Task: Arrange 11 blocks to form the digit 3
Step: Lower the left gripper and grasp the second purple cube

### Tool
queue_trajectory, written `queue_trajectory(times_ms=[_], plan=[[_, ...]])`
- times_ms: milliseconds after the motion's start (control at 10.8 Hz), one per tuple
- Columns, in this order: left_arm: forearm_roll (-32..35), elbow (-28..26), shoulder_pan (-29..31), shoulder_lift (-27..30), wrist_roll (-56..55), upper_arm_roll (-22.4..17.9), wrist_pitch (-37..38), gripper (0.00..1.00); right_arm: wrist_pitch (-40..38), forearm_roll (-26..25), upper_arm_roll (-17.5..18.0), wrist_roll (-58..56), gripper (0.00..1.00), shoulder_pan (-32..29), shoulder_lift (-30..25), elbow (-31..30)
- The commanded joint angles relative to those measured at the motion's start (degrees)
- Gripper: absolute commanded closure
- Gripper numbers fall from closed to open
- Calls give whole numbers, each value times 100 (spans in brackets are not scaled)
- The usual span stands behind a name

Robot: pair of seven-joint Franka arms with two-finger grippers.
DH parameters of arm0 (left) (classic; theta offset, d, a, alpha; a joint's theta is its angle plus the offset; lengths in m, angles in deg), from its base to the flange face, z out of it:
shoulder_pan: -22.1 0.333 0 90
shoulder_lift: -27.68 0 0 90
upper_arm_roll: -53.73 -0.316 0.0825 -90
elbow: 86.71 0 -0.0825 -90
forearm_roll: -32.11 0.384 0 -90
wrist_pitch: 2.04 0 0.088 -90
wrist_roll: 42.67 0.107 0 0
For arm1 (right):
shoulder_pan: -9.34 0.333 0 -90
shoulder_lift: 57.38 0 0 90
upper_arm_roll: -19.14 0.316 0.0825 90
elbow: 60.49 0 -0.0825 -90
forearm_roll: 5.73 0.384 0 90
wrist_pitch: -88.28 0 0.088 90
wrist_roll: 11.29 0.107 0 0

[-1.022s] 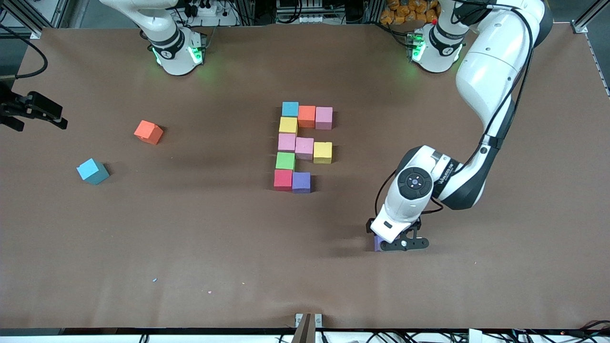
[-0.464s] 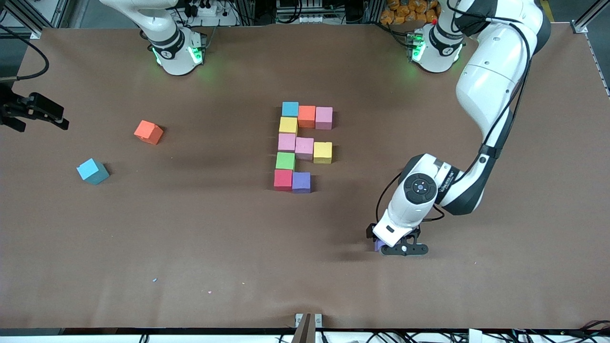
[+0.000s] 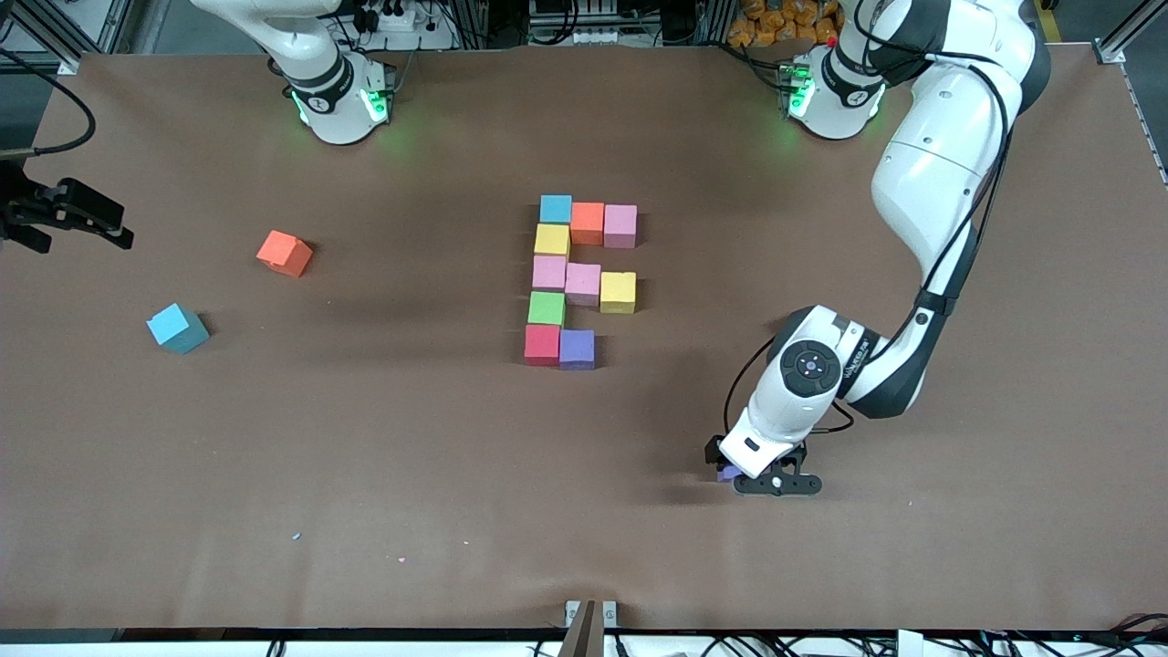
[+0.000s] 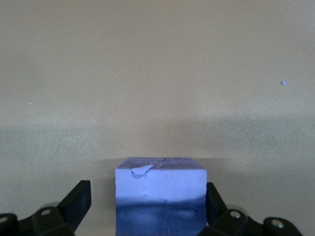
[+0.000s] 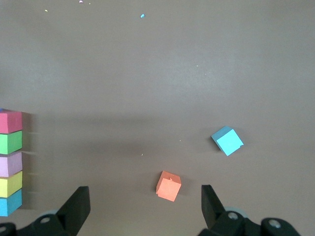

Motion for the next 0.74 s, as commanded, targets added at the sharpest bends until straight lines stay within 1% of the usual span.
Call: queue_trajectory(times_ms=[0, 93, 186, 279, 371, 464, 557, 650], plan=[[81, -15, -37, -18, 14, 4, -64, 22, 44, 69, 56, 60, 0, -85, -41, -42], [81, -15, -64, -18, -56, 4, -64, 46, 44, 69, 56, 60, 0, -85, -32, -42], [81, -32, -64, -9, -83, 4, -64, 75, 44, 69, 56, 60, 0, -85, -41, -42], [81, -41, -82, -9, -127, 4, -64, 98, 44, 69, 56, 60, 0, -85, -32, -42], [81, -67, -73, 17, -205, 4, -64, 100, 44, 69, 56, 60, 0, -85, -32, -42], [63, -85, -64, 70, -285, 13, 14, 100, 44, 69, 56, 60, 0, -85, -32, -42], [-128, -94, -73, 131, -607, 74, 189, 100, 44, 69, 56, 60, 0, -85, -32, -42], [-461, -94, -143, 201, -1333, 110, 365, 100, 44, 69, 56, 60, 0, -76, -32, -42]])
